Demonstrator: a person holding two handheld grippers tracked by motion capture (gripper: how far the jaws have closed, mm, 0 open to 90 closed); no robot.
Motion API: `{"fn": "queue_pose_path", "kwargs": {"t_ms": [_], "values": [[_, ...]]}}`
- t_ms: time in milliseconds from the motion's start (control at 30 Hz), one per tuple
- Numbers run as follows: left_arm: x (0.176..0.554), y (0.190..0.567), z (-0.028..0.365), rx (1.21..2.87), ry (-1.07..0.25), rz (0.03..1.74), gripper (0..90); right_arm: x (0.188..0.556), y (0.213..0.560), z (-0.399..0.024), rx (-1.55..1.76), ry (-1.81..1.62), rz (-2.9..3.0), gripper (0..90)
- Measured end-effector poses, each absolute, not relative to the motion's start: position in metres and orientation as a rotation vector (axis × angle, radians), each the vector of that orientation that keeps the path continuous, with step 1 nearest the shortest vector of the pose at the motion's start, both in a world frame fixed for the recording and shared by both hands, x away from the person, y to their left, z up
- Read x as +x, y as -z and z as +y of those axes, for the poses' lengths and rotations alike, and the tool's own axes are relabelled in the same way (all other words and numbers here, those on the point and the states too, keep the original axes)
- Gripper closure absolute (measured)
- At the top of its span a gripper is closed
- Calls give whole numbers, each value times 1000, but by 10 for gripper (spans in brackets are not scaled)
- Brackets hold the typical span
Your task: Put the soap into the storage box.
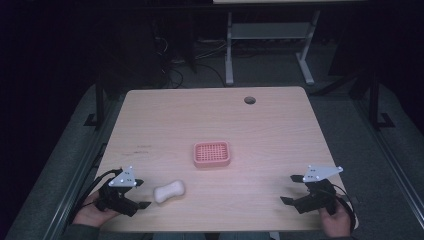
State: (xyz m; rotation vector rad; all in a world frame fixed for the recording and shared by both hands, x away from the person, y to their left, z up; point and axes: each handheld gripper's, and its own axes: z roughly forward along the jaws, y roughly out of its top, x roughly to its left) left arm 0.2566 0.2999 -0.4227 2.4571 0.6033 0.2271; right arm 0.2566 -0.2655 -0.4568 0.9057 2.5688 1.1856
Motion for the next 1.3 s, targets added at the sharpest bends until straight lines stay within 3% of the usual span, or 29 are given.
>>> {"fn": "queue_pose_path", "kwargs": {"t_ms": [1300], "values": [[264,417,278,2480,-207,545,228,257,457,-264,893,-1179,2578,142]]}}
